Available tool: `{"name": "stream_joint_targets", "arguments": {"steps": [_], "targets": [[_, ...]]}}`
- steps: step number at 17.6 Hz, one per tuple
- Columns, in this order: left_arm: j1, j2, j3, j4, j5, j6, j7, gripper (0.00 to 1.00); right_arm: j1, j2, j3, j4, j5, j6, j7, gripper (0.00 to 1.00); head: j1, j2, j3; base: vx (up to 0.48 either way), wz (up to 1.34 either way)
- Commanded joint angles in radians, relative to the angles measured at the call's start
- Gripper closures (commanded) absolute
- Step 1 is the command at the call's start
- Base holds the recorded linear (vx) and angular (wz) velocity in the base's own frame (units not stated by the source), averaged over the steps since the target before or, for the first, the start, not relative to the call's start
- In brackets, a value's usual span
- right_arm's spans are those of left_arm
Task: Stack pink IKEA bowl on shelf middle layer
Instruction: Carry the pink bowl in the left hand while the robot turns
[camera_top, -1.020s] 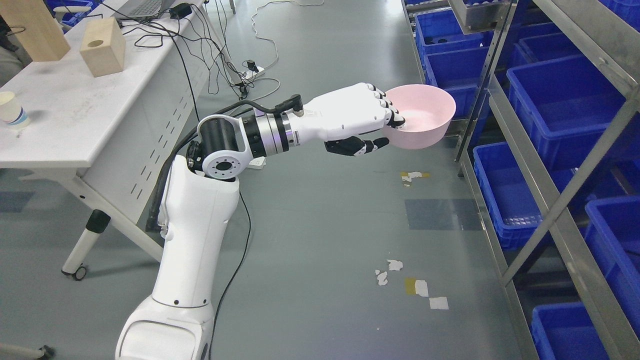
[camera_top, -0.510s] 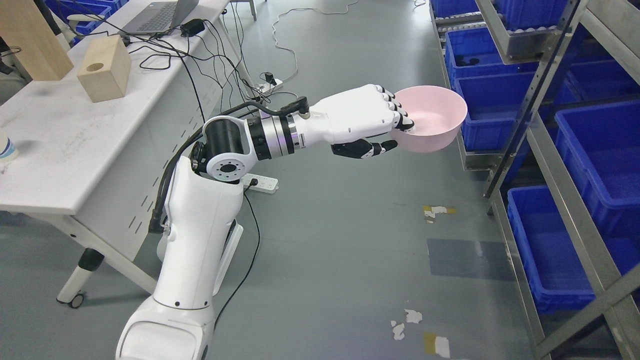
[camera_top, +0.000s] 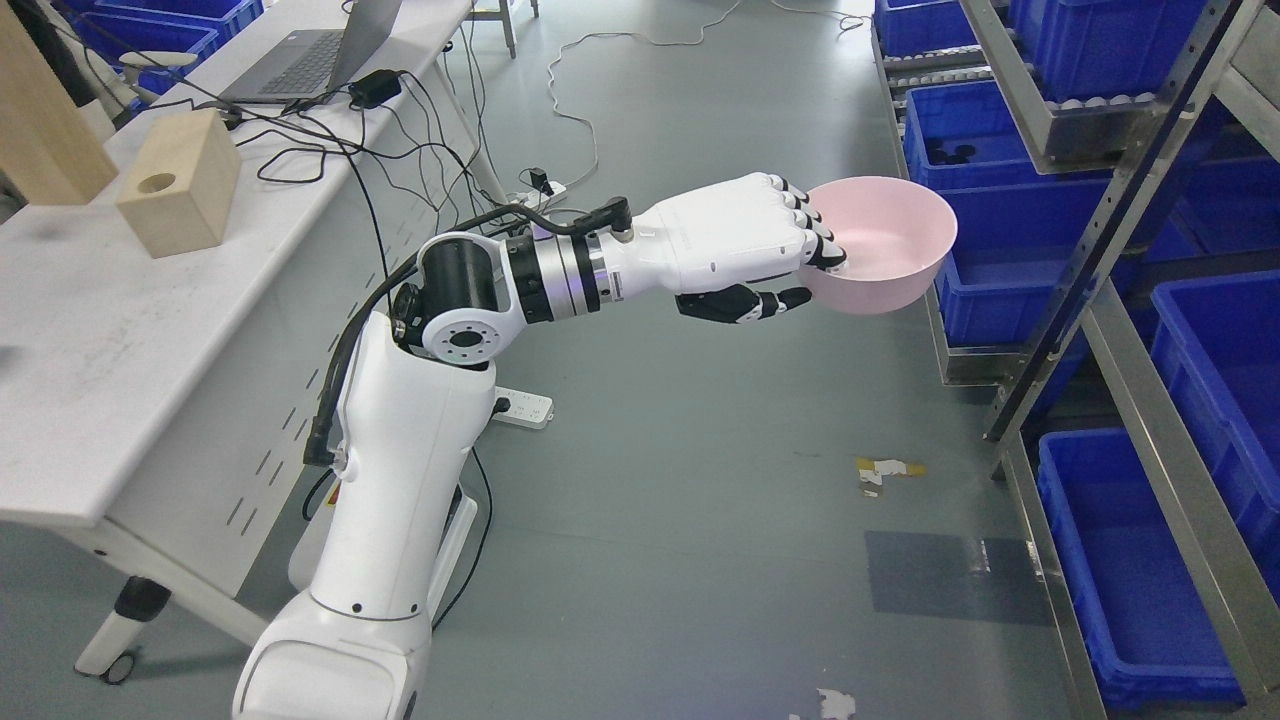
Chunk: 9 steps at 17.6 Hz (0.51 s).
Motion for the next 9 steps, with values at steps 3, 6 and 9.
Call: {"name": "stream_joint_targets", "arguments": {"steps": [3,6,9], "targets": [[-0.003,0.017,-0.056,-0.007,0.010,0.000,0.001,0.96,0.023,-0.018,0.000,-0.017,0.000,0.001,-0.001,0.00,0.0000,0.000,0.000,0.132,-0.38],[-0.007,0.017,-0.054,-0.009,0.013,0.000,0.002,0.96,0.023,-0.018,0.000,-0.017,0.000,0.001,-0.001,0.00,0.0000,0.000,0.000,0.078,-0.55],[-0.047,0.017,-0.054,-0.013,0.039,0.000,0.002,0.96,0.023,-0.018,0.000,-0.017,0.000,0.001,-0.001,0.00,0.0000,0.000,0.000,0.064,-0.82]]}}
